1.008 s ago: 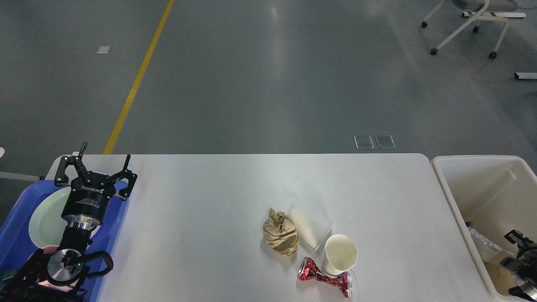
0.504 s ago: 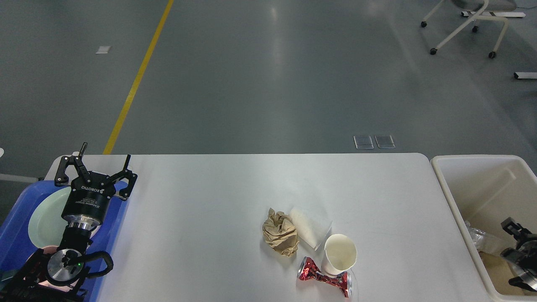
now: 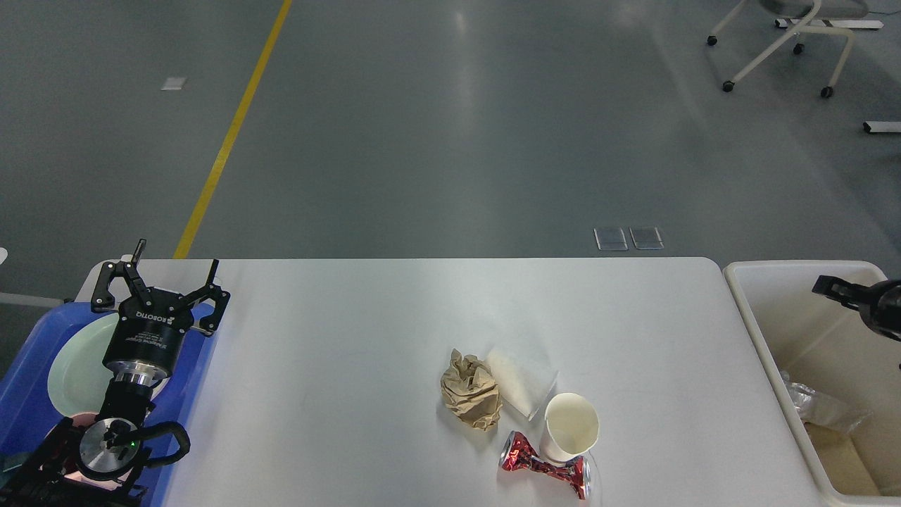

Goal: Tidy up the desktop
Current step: 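Move the right gripper from the bin over the crumpled brown paper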

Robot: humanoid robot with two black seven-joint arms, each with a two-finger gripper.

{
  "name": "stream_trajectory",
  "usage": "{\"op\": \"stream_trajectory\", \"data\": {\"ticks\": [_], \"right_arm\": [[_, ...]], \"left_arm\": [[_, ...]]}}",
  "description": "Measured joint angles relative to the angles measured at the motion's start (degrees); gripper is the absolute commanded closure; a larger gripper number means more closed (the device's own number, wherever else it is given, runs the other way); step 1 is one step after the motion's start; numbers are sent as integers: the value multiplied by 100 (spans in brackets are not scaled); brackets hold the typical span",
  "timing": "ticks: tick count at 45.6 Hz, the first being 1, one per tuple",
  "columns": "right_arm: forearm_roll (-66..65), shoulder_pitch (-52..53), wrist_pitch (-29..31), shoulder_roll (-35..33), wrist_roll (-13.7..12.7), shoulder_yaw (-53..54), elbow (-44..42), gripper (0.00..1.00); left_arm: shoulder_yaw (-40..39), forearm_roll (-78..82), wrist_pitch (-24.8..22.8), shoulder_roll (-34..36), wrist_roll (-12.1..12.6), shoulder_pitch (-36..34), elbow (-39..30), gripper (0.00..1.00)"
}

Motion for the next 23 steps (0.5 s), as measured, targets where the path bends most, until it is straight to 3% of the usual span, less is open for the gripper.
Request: {"op": "stream_trajectory", "data": {"ticks": [8, 23], "right_arm": [[-12, 1883, 1373, 422, -15, -831, 792, 0], [47, 4374, 4167, 1779, -15, -945, 1827, 0]], "left_arm": [[0, 0, 0, 0, 0, 0, 0, 4], [0, -1, 0, 0, 4, 0, 0, 4]]}}
